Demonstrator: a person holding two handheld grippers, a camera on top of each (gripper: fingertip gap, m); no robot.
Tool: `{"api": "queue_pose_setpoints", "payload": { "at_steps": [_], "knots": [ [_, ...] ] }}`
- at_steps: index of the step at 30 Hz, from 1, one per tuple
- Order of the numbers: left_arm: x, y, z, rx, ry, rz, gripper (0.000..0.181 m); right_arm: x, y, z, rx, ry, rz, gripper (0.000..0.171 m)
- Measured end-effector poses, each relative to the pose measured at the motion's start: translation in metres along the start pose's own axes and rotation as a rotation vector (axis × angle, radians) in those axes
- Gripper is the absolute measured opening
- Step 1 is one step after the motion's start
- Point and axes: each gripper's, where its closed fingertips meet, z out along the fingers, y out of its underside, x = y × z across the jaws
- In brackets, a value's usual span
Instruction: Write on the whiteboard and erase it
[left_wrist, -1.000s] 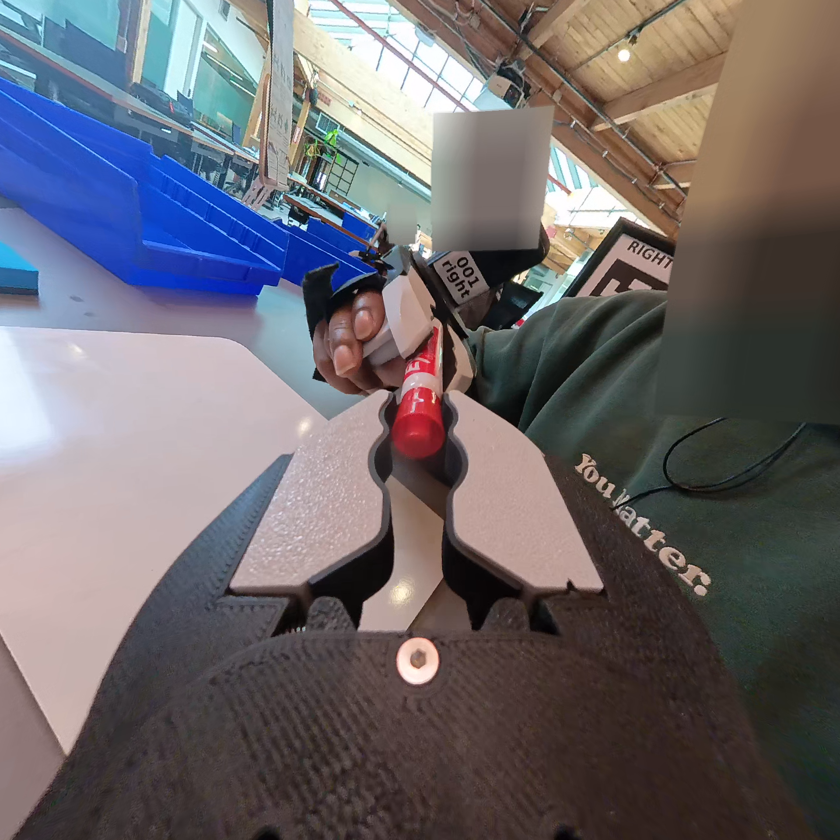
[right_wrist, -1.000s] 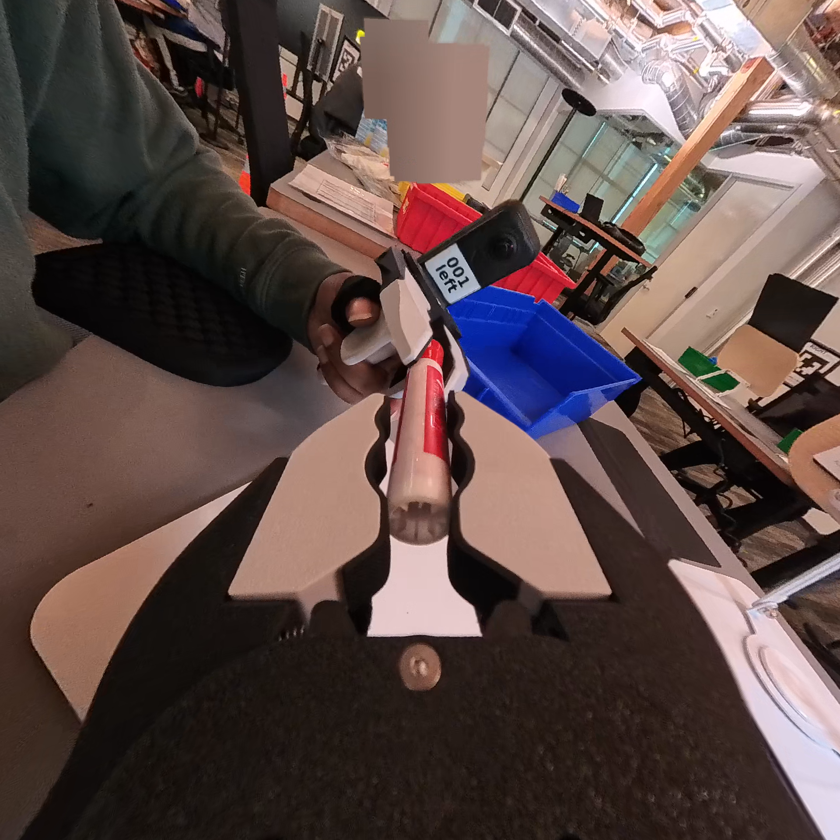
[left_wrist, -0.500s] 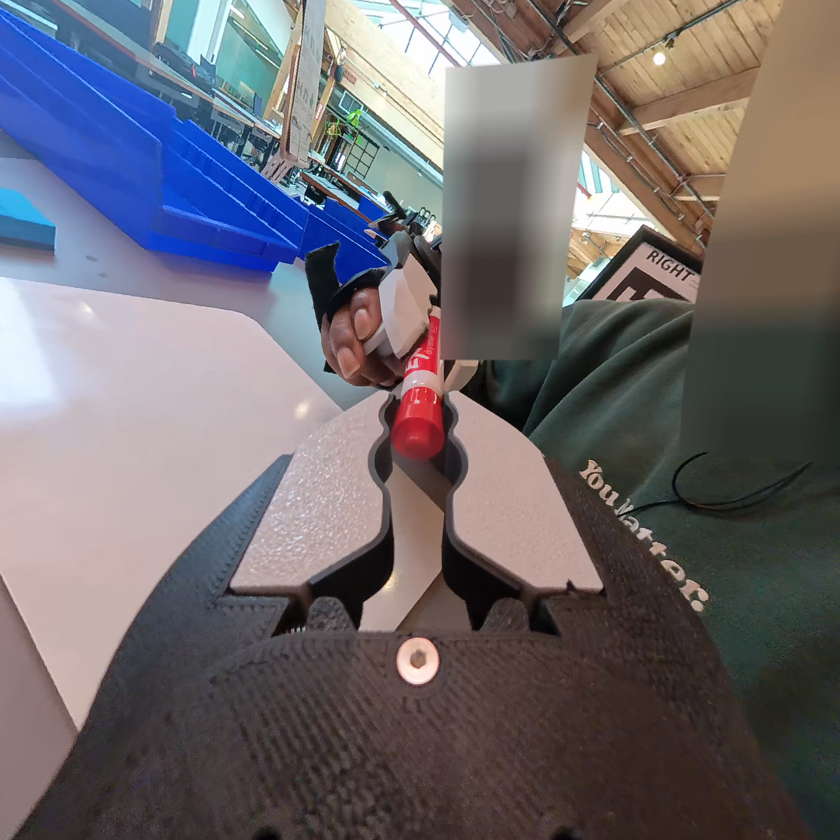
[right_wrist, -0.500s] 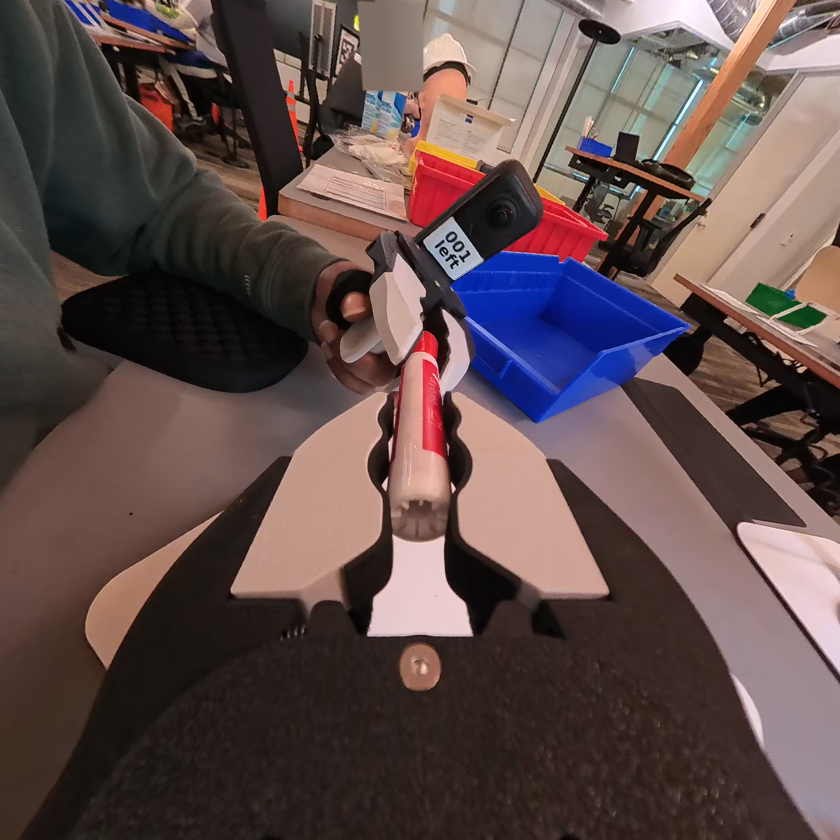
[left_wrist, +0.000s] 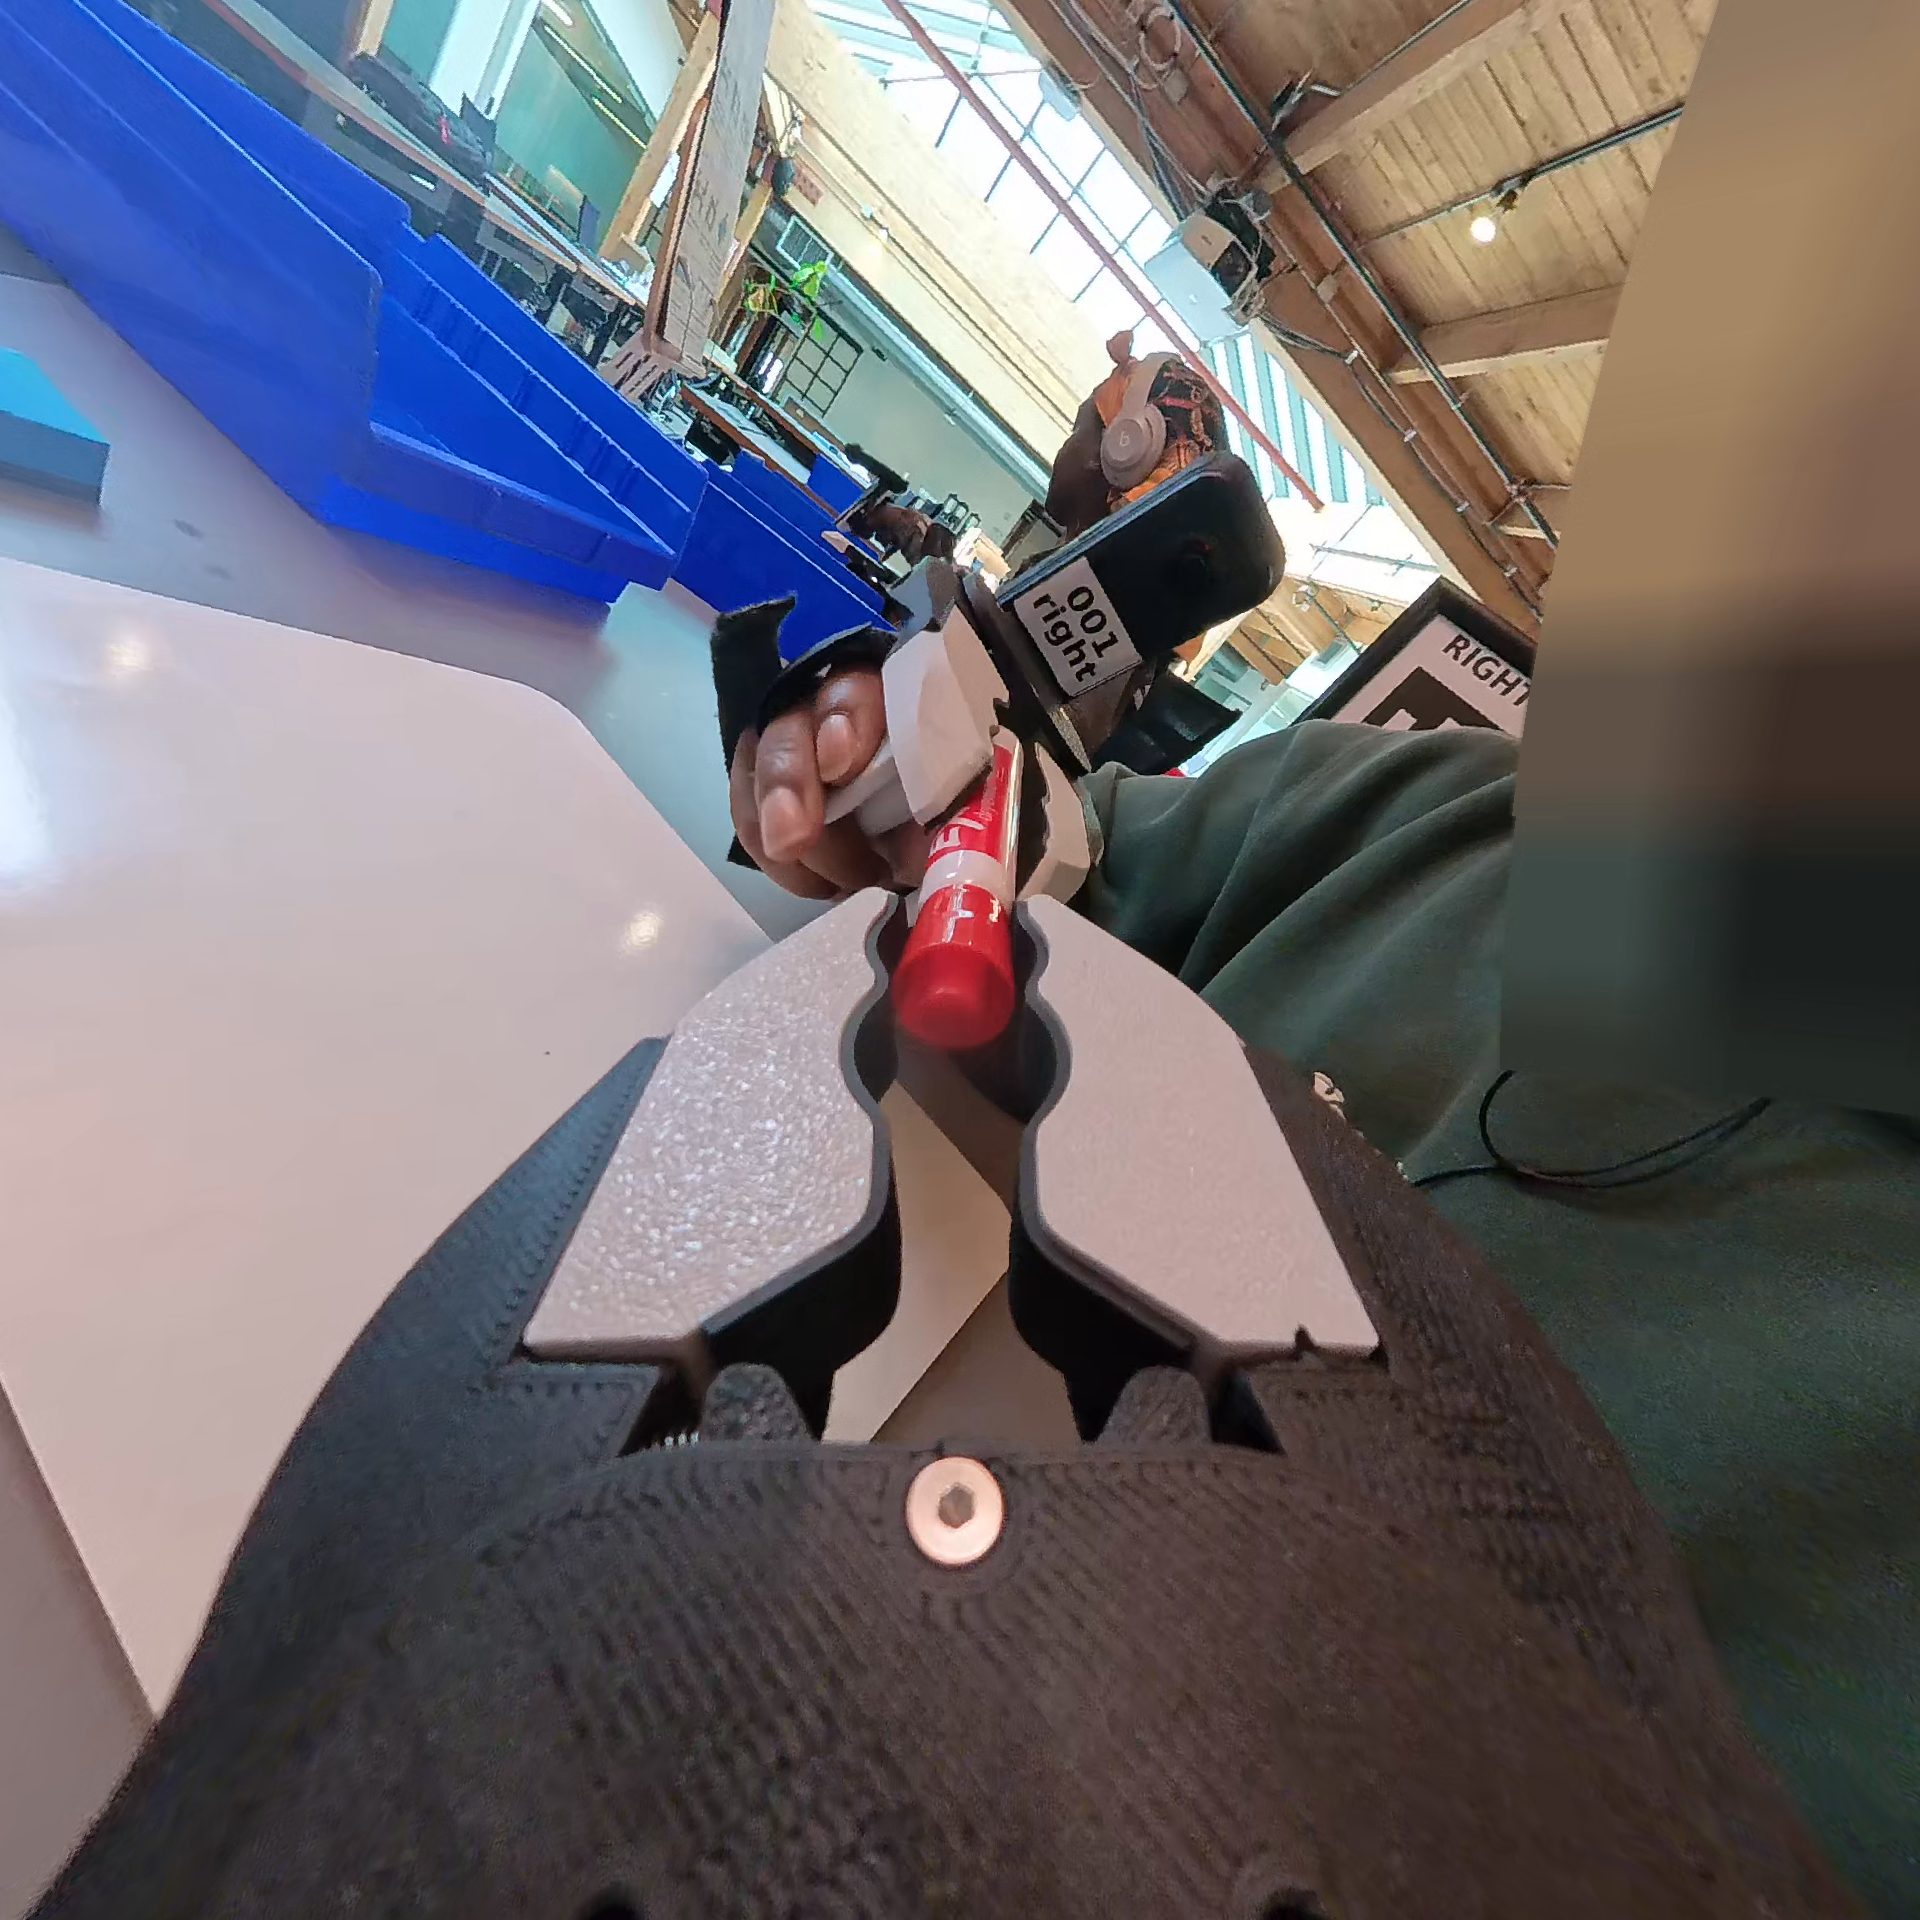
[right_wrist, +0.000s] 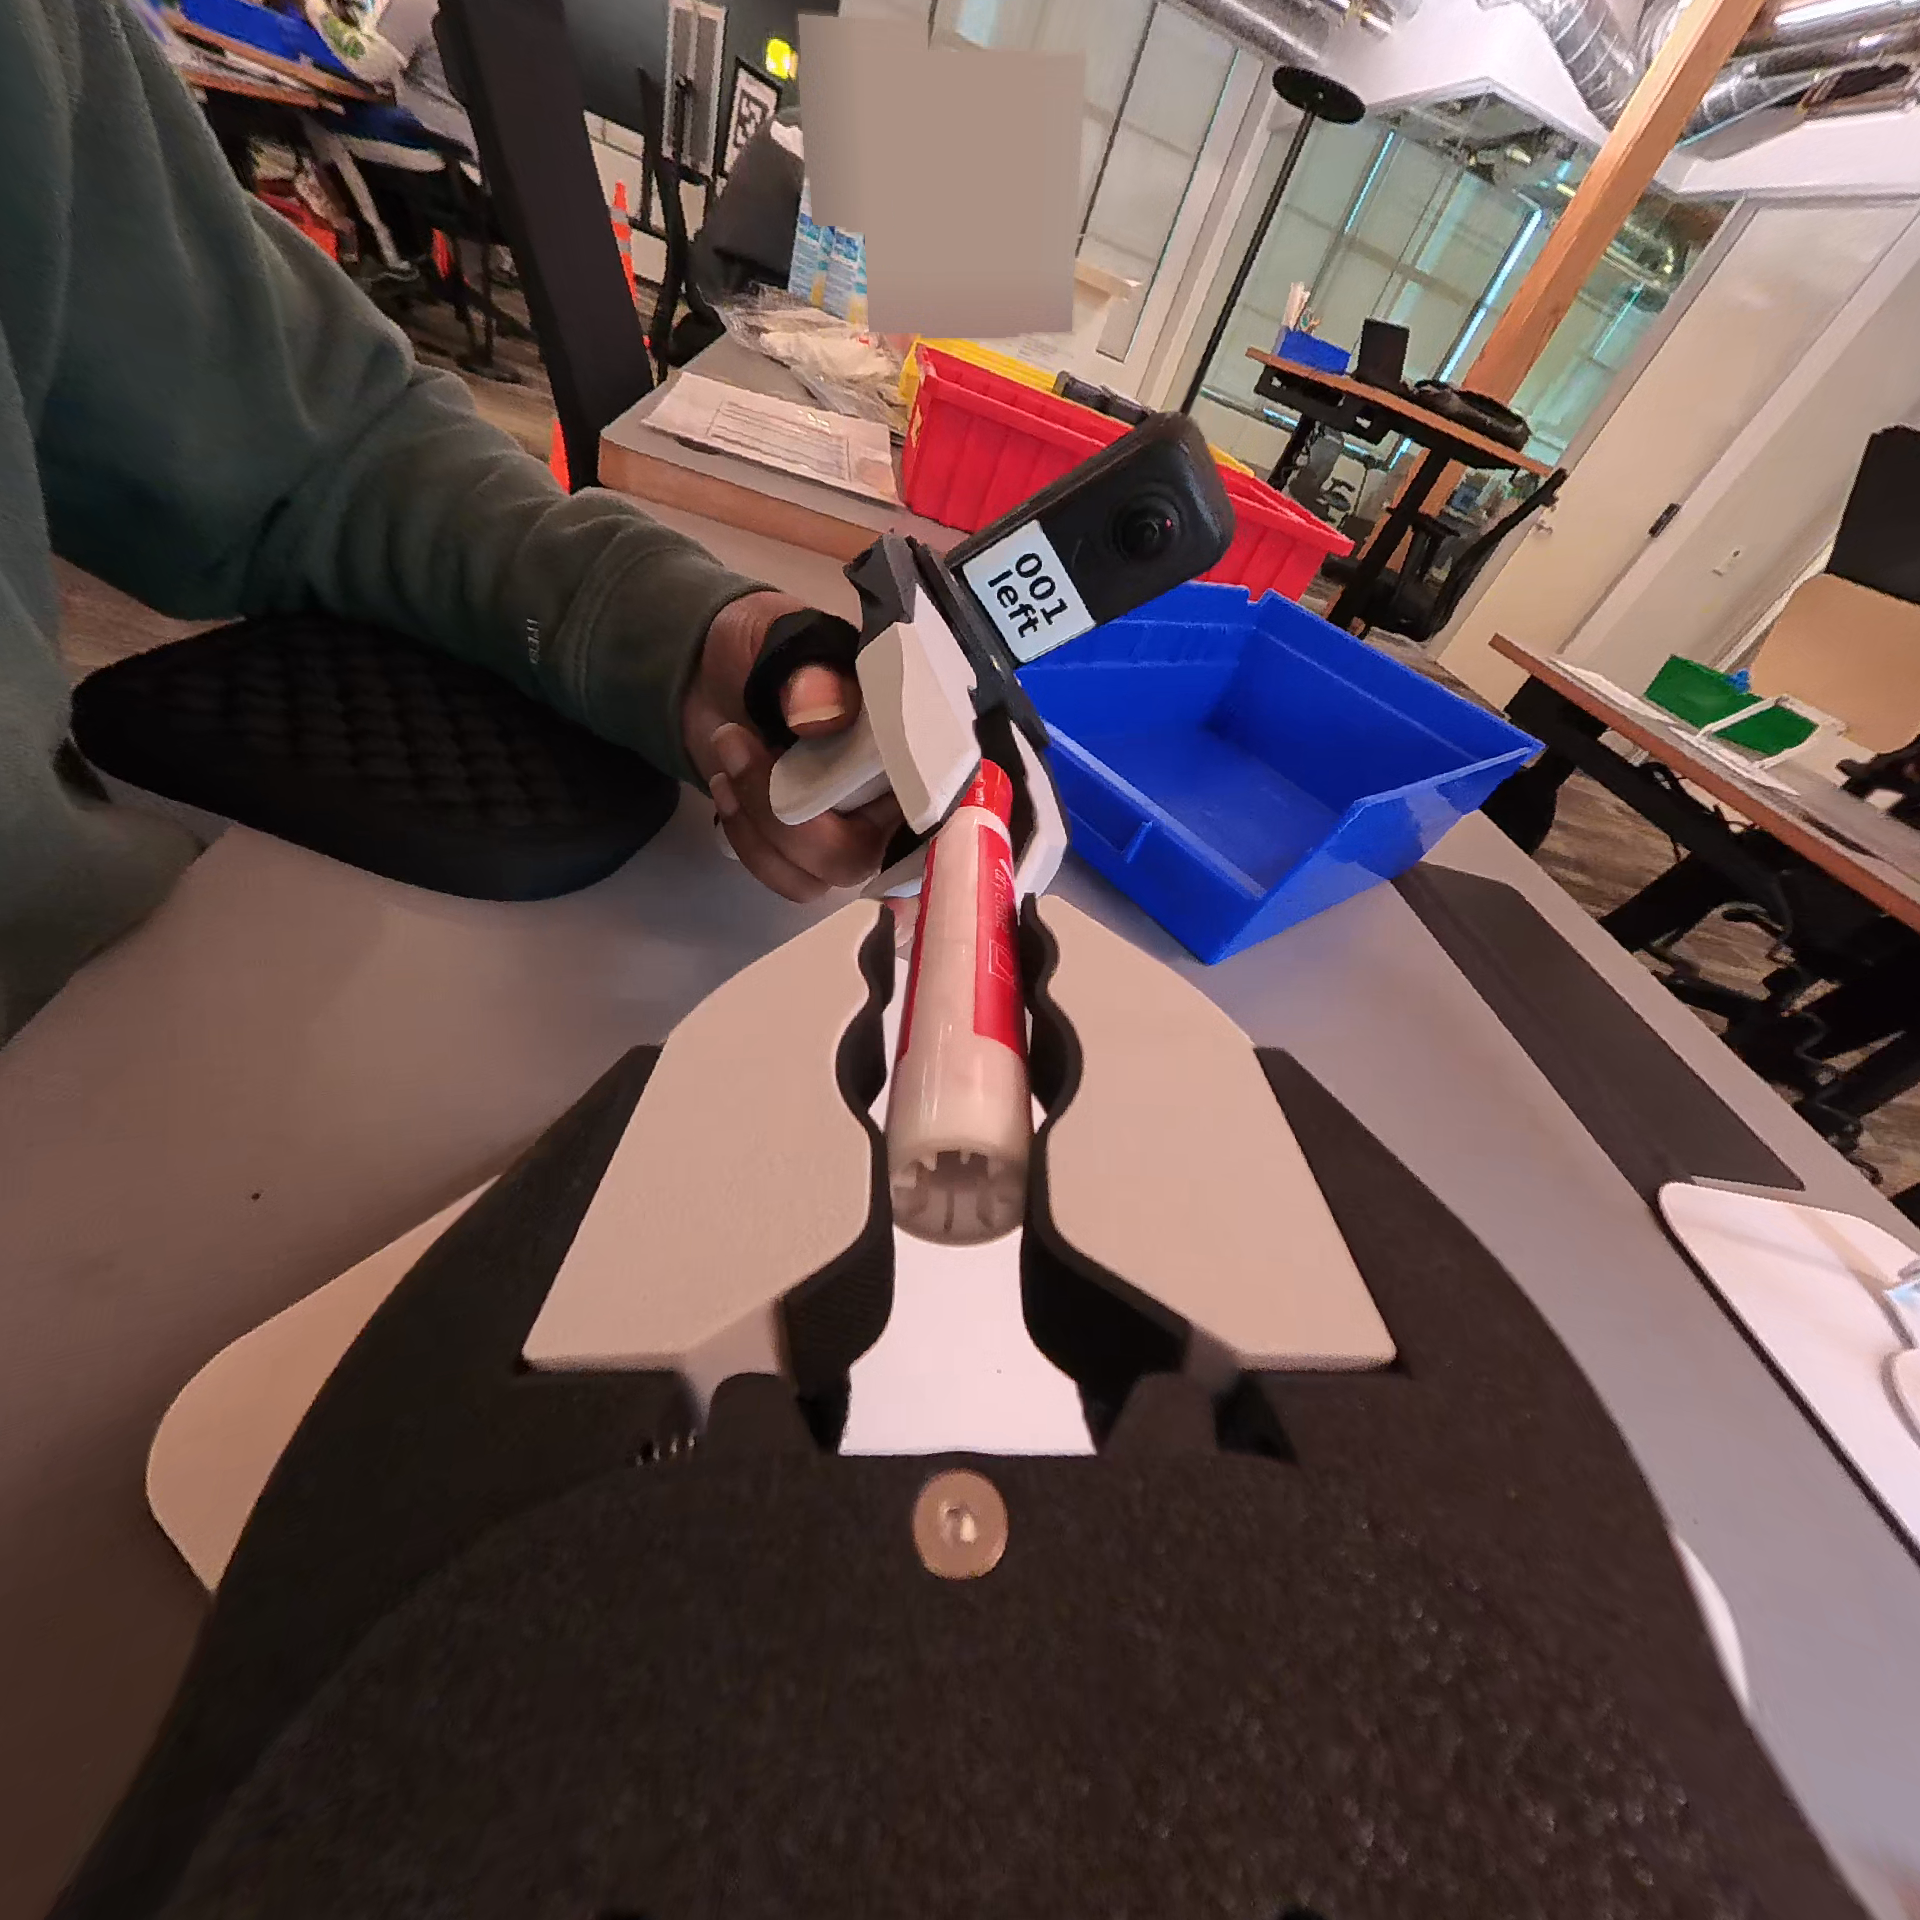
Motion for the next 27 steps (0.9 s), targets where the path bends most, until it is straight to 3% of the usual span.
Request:
{"api": "queue_pose_setpoints", "payload": {
  "at_steps": [11, 27],
  "knots": [
    [0.005, -0.011, -0.001, 0.075, -0.012, 0.07, 0.022, 0.005, -0.003, 0.004, 0.035, -0.042, 0.133, 0.02],
    [0.011, -0.001, -0.005, -0.041, 0.011, 0.193, 0.02, -0.001, -0.007, -0.001, 0.069, -0.093, 0.175, 0.02]
  ]
}}
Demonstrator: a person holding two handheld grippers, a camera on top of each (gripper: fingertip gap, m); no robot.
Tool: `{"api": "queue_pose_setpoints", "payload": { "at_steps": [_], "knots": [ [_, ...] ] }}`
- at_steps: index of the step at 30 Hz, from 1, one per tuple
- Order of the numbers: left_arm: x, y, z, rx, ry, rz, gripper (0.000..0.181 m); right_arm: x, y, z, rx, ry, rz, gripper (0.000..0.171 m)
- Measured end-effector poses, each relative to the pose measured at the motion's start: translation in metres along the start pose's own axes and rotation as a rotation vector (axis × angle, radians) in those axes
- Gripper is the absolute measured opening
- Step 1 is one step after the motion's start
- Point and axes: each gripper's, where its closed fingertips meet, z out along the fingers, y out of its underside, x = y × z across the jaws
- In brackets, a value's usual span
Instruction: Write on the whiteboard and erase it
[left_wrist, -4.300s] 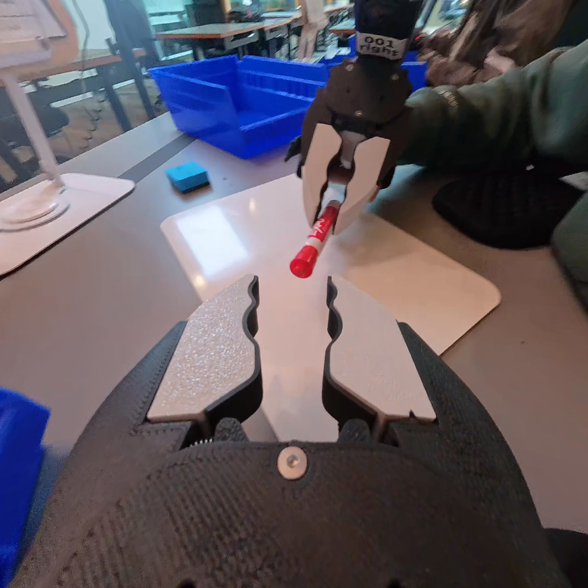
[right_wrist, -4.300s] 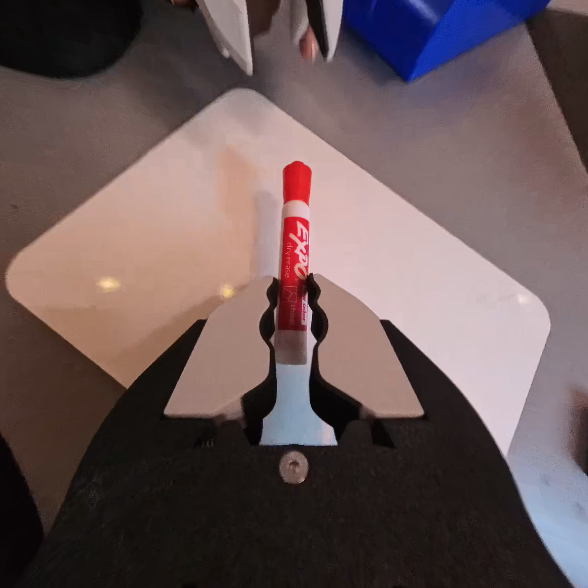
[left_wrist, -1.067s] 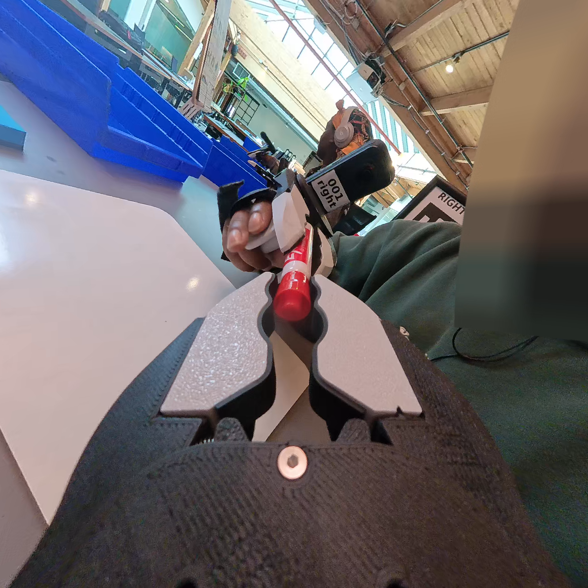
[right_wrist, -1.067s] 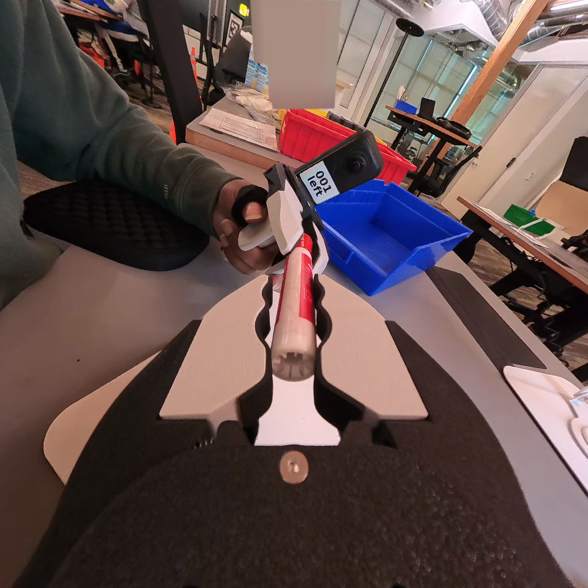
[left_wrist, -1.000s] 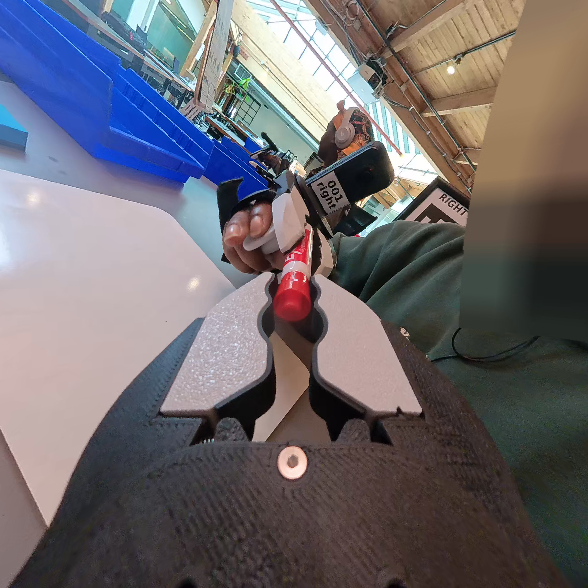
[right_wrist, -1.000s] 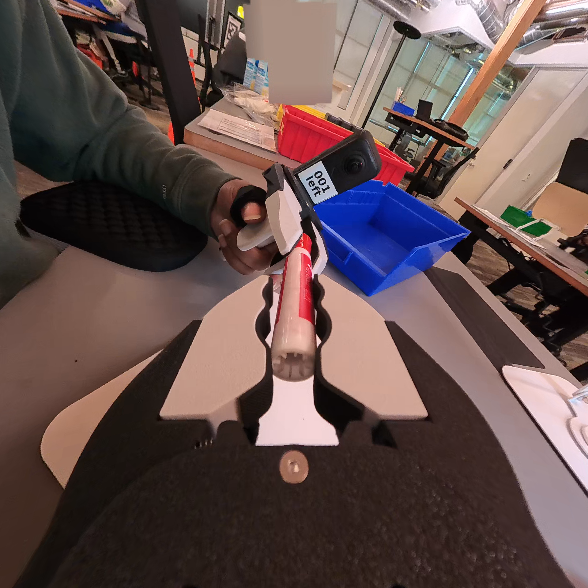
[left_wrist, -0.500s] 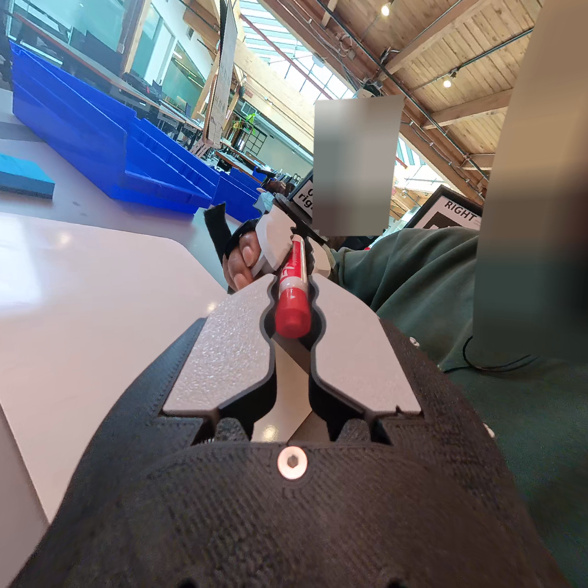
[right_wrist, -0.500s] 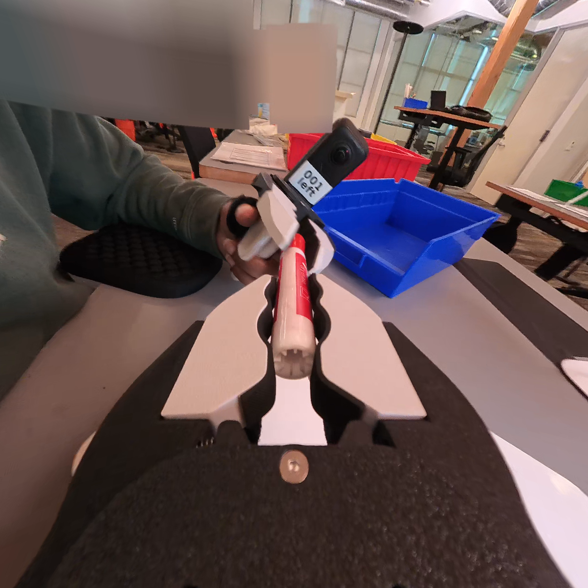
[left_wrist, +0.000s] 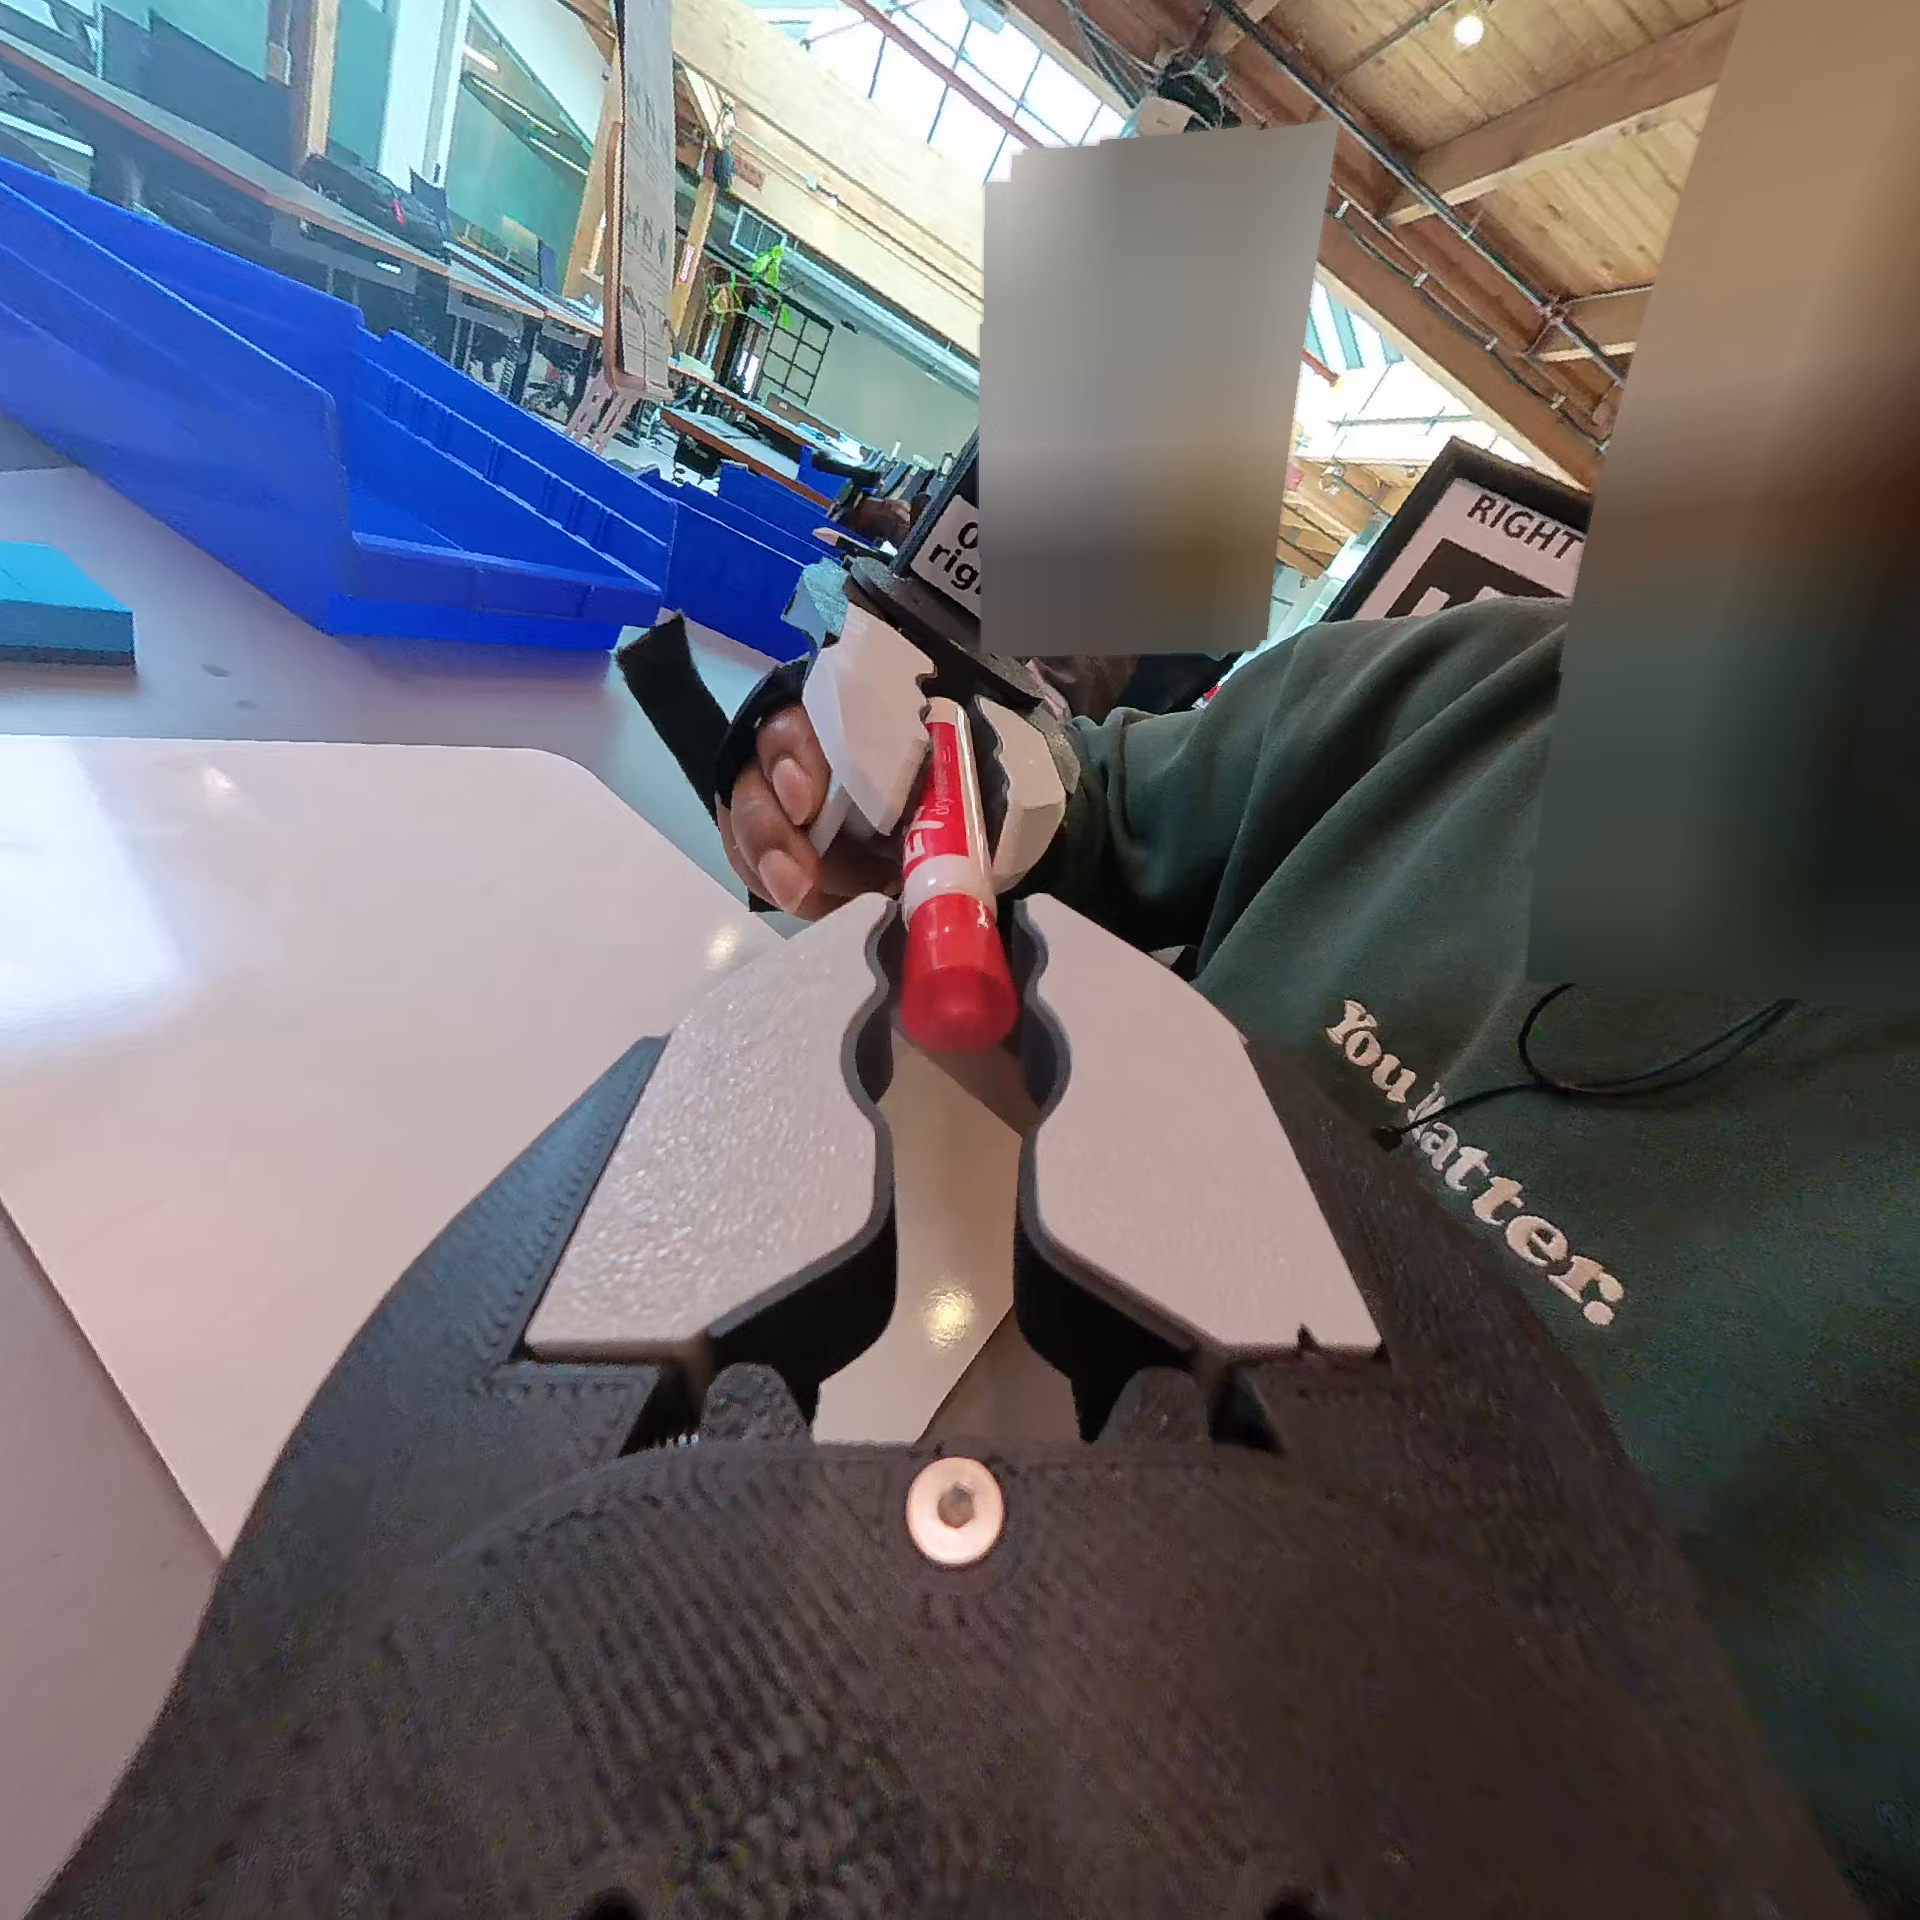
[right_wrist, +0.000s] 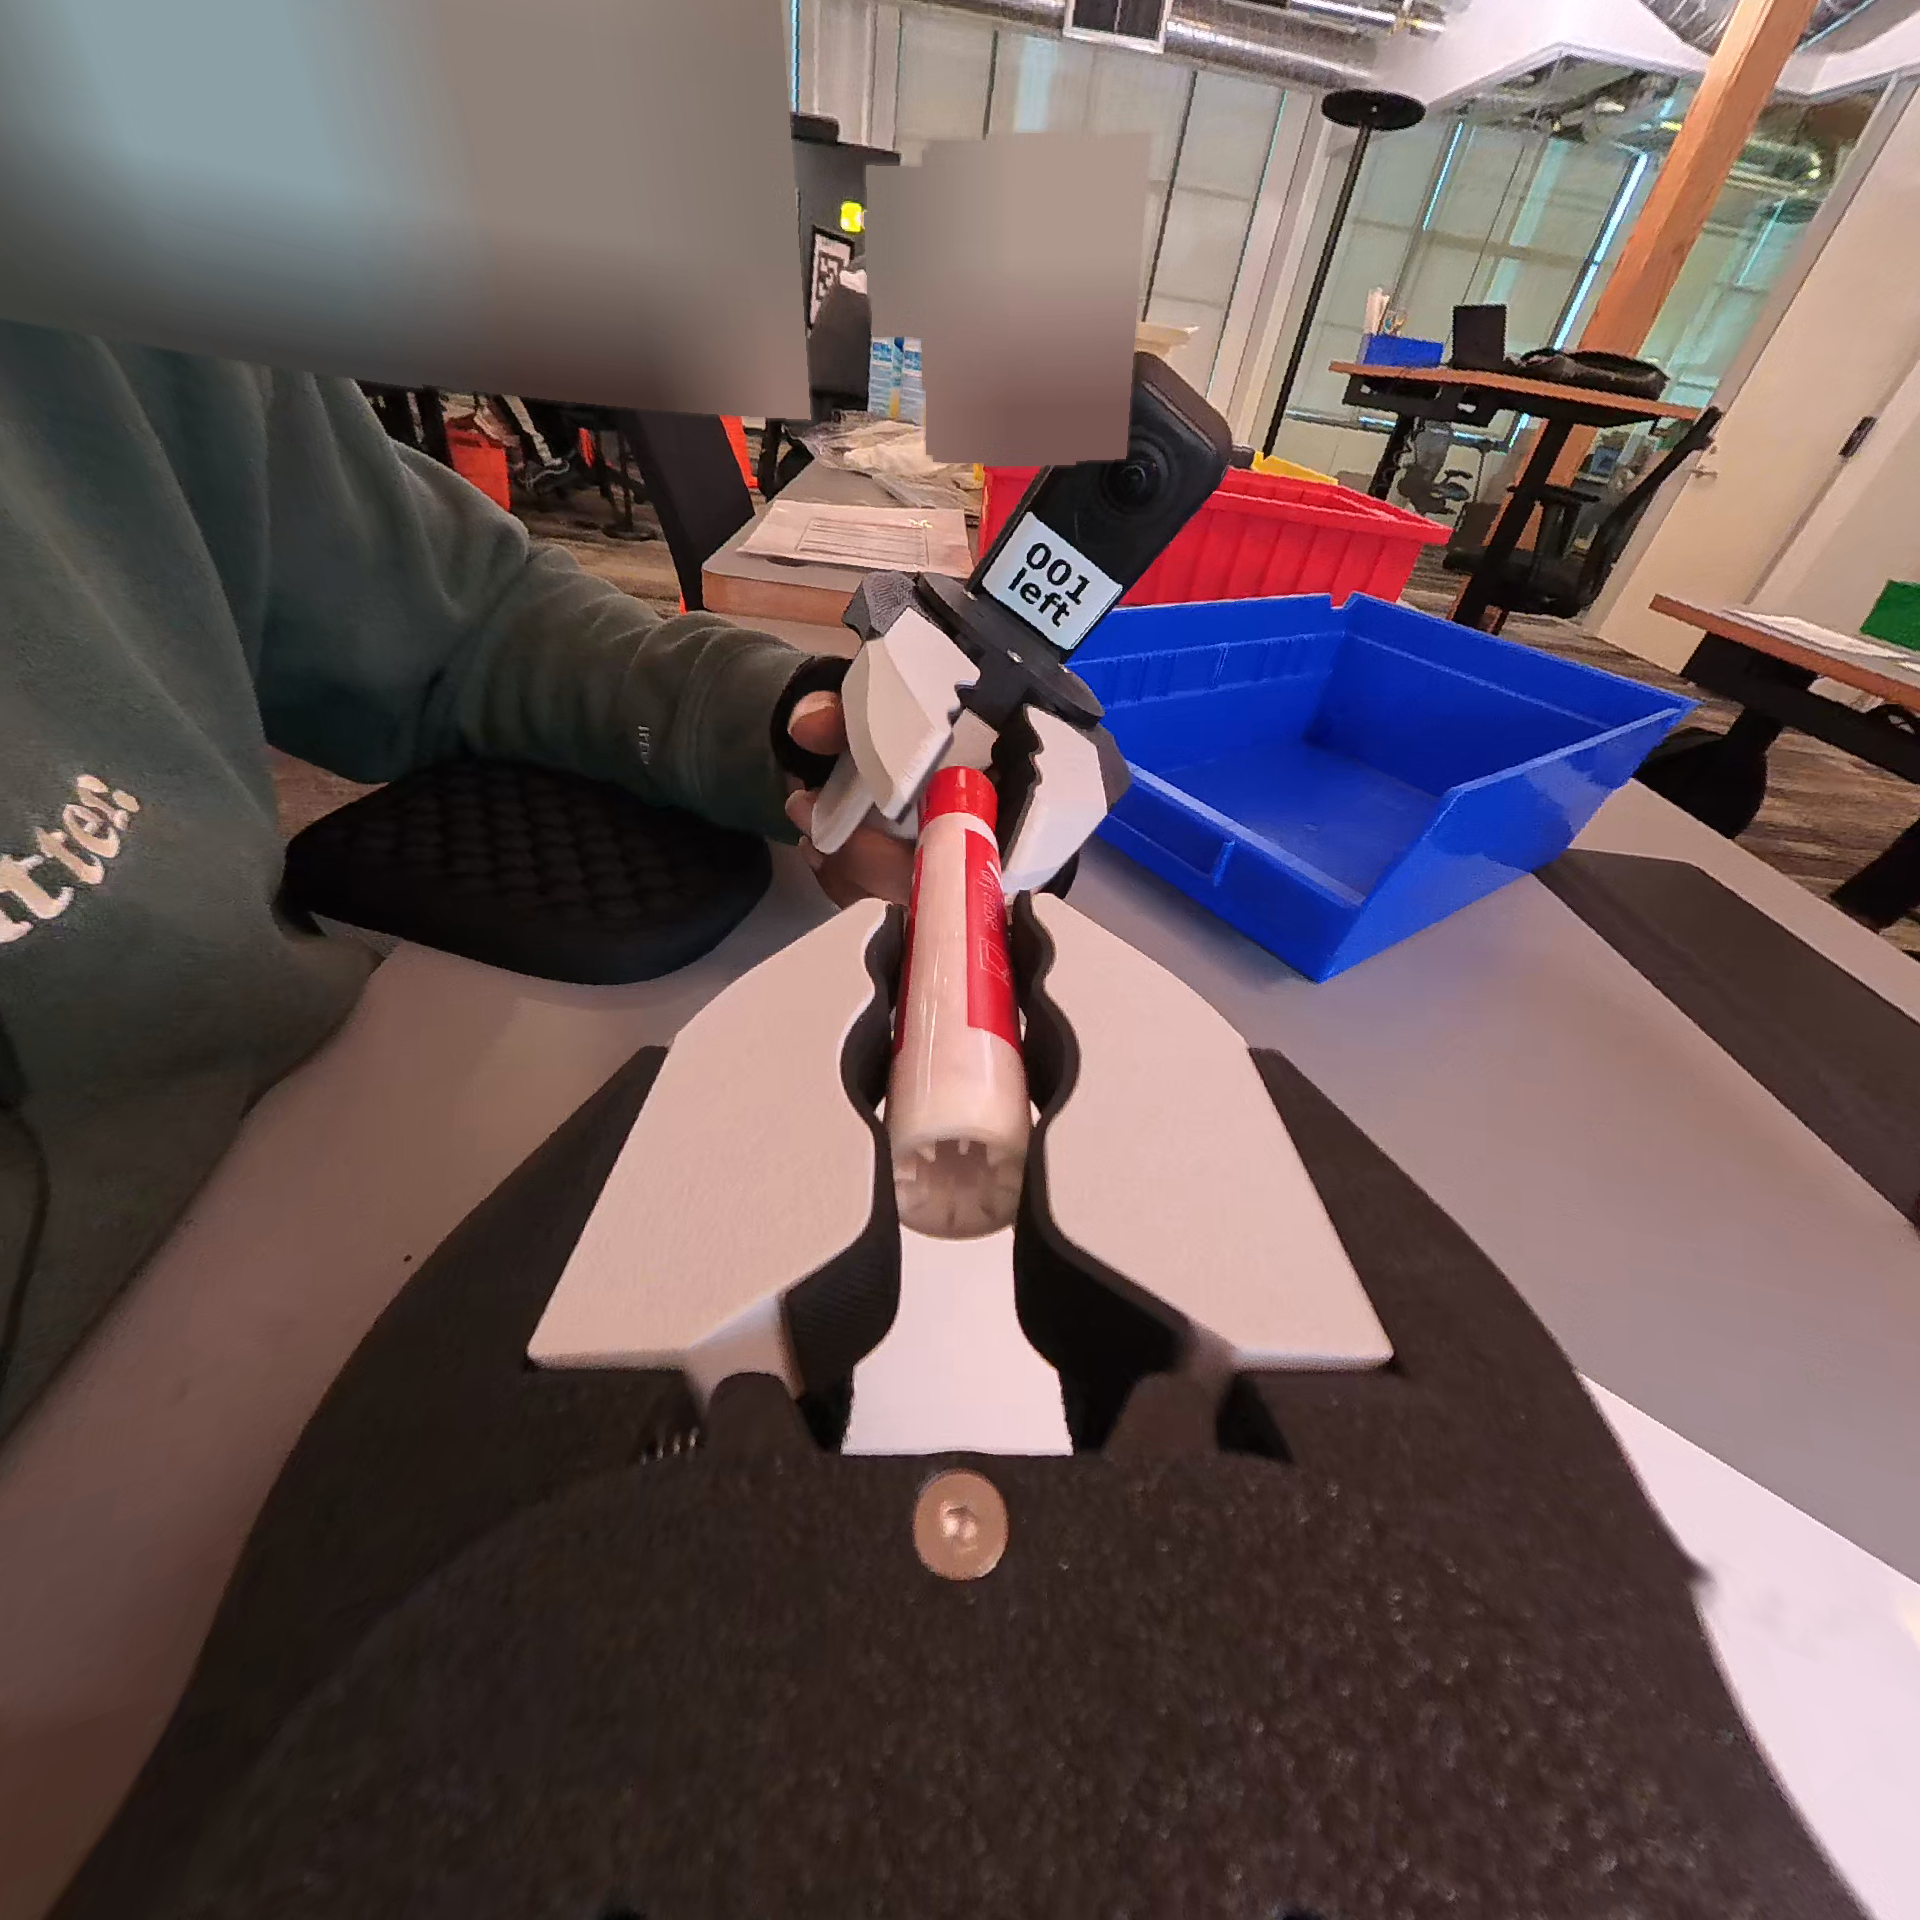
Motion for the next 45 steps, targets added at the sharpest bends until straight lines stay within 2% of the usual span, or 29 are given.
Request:
{"api": "queue_pose_setpoints", "payload": {
  "at_steps": [15, 16, 17, 18, 19, 20, 22, 29, 35, 45],
  "knots": [
    [0.001, 0.003, 0.0, -0.07, -0.04, 0.086, 0.019, -0.002, 0.0, -0.006, -0.032, -0.044, 0.018, 0.021],
    [-0.004, -0.011, -0.015, 0.009, -0.066, 0.068, 0.019, 0.001, -0.003, -0.01, -0.017, -0.034, 0.024, 0.021],
    [-0.014, -0.037, -0.05, 0.151, -0.107, 0.017, 0.018, 0.015, -0.013, -0.027, 0.044, 0.005, 0.059, 0.021],
    [-0.019, -0.048, -0.076, 0.209, -0.154, 0.039, 0.018, 0.032, -0.02, -0.05, 0.074, 0.06, 0.096, 0.02],
    [-0.025, -0.034, -0.075, 0.118, -0.232, 0.115, 0.019, 0.041, -0.02, -0.063, 0.056, 0.111, 0.057, 0.02],
    [-0.028, -0.02, -0.061, 0.055, -0.244, 0.148, 0.019, 0.037, -0.018, -0.062, 0.038, 0.111, 0.022, 0.02],
    [-0.038, -0.004, -0.044, -0.031, -0.251, 0.125, 0.019, 0.024, -0.01, -0.046, 0.003, 0.039, 0.012, 0.02],
    [-0.059, 0.001, -0.065, -0.06, -0.393, 0.165, 0.019, 0.026, 0.005, -0.042, -0.036, -0.011, 0.101, 0.02],
    [-0.075, 0.011, -0.074, -0.171, -0.528, 0.298, 0.019, 0.033, 0.029, -0.034, -0.234, 0.028, 0.0, 0.021],
    [-0.072, 0.034, -0.065, -0.256, -0.464, 0.329, 0.019, 0.023, 0.048, -0.002, -0.587, -0.134, -0.225, 0.022]
  ]
}}
